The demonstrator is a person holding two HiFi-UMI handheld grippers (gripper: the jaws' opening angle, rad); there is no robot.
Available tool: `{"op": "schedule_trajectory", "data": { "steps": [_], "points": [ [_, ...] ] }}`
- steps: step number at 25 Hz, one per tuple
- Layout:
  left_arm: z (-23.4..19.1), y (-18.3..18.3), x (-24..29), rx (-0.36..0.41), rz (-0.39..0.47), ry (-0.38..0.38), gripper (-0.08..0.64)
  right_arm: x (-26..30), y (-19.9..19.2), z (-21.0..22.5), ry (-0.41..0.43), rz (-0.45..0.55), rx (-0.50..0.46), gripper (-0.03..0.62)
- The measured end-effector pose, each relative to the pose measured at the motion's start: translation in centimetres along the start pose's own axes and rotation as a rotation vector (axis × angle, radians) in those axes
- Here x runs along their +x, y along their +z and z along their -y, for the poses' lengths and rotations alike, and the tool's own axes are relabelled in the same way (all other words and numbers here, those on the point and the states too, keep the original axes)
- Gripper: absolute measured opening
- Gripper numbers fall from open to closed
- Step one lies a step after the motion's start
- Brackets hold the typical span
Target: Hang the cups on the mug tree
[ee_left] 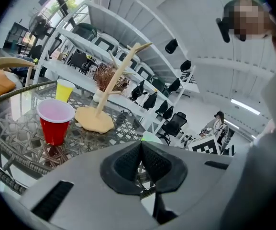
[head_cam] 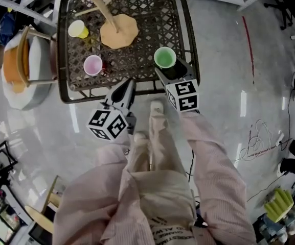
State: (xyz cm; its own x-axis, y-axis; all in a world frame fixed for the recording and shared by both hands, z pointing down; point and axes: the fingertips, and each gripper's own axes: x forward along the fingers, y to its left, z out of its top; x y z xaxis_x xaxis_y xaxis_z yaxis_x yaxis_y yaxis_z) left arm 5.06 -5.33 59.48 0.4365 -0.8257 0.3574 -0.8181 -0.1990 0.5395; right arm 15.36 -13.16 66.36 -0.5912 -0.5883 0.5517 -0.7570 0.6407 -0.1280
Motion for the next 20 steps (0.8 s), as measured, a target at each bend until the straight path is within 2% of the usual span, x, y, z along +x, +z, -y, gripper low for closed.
{"op": "schedule_trajectory", "data": {
  "steps": [11, 20],
  "points": [
    [0.5, 0.6, 1.1, -0.025, 0.034, 0.036, -0.002, 1.3, 0.9, 0.3, 0.058, -0.023, -0.031, 0.281],
    [-0.2, 1.4, 1.0, -0.033, 0.045, 0.052, -0.002, 1.8, 2.1, 0.1, 0.067, -0.015, -0.023, 0.279]
  ]
}}
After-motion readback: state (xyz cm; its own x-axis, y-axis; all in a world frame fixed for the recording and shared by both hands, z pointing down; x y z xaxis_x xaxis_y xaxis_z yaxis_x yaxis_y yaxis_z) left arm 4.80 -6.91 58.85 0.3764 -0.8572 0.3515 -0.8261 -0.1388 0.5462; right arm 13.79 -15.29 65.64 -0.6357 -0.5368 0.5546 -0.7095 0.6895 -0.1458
